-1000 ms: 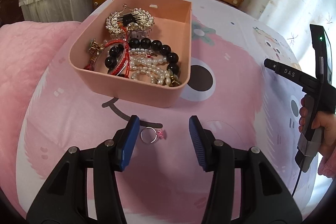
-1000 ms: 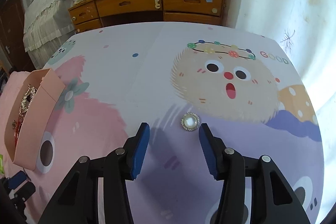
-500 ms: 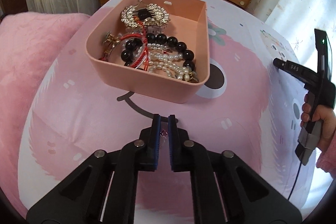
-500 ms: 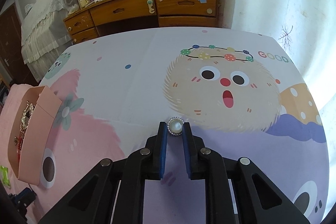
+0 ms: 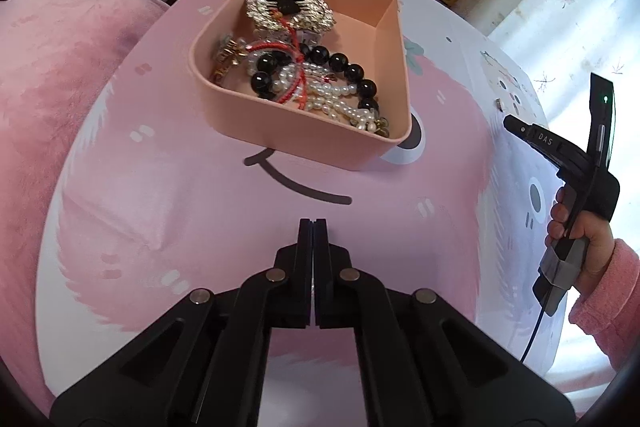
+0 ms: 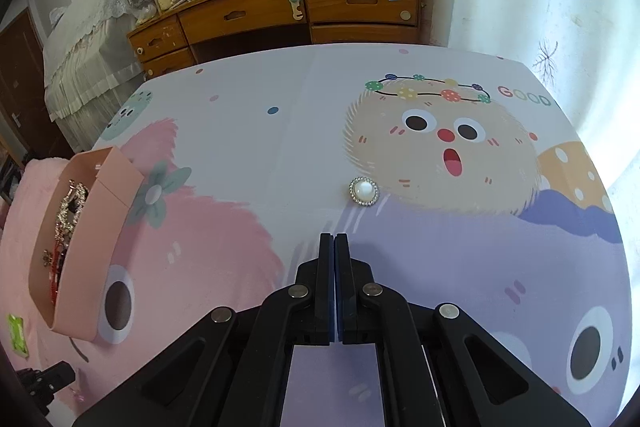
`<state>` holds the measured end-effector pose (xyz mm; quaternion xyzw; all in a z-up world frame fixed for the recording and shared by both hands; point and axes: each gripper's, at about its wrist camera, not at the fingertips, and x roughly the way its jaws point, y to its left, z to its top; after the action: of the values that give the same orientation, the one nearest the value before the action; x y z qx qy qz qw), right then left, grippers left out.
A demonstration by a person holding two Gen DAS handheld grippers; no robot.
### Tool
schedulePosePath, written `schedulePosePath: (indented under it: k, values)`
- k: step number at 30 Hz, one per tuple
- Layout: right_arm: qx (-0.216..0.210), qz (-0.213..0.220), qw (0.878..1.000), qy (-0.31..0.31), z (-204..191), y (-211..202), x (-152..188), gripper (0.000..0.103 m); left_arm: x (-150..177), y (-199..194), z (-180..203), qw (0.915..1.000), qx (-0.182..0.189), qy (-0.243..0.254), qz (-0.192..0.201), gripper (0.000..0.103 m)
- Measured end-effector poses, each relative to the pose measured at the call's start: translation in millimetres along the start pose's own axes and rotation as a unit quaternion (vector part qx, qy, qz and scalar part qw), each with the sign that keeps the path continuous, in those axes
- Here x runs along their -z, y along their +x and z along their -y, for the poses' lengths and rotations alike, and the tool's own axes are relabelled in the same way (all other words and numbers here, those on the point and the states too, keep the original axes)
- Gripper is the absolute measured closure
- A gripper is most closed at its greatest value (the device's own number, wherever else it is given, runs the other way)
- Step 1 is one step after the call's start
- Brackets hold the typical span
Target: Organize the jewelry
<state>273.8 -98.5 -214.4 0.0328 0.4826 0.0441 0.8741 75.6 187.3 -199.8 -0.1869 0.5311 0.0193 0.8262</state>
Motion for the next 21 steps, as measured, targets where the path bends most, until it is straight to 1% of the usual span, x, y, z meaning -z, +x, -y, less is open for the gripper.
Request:
schedulePosePath:
  k: [4,9,11,15,16,19,20,21]
  values:
    - [0.006,0.010,1.000,0.004,4.3,-6.5,-0.7,0.103,-2.7,-18.7,-17.2,0.9994,0.017,-0.030,0.007,0.103]
    - [0.008,0.011,1.000,0.009,15.5,-2.2,-10.1,0.102,-4.1,-34.6,-24.5,0.9990,0.016,-0.040,0.016,0.103]
    - [0.011,0.005,1.000,0.009,19.9,4.2,-14.9,0.095,-1.7,-36.7,-22.9,0.9989,0.016,-0.043,0.009,0.103]
    - [0.013,0.019,1.000,0.010,26.6,12.4,-24.6,0.069,7.1,-38.3,-16.5,0.9985,0.008,-0.054,-0.004,0.103]
    - [0.013,0.025,1.000,0.005,27.0,14.0,-27.0,0.068,9.8,-36.8,-14.8,0.9984,0.004,-0.055,-0.012,0.103]
    - [0.016,0.024,0.999,-0.016,23.2,23.6,-33.4,0.068,17.0,-32.3,-10.3,0.9980,-0.010,-0.059,-0.023,0.101]
    - [0.017,0.022,0.999,-0.020,21.1,26.9,-34.7,0.068,19.1,-30.6,-9.1,0.9978,-0.016,-0.058,-0.028,0.097]
    - [0.017,0.019,0.999,-0.026,20.1,31.0,-35.8,0.068,20.8,-28.5,-8.7,0.9977,-0.020,-0.057,-0.031,0.088]
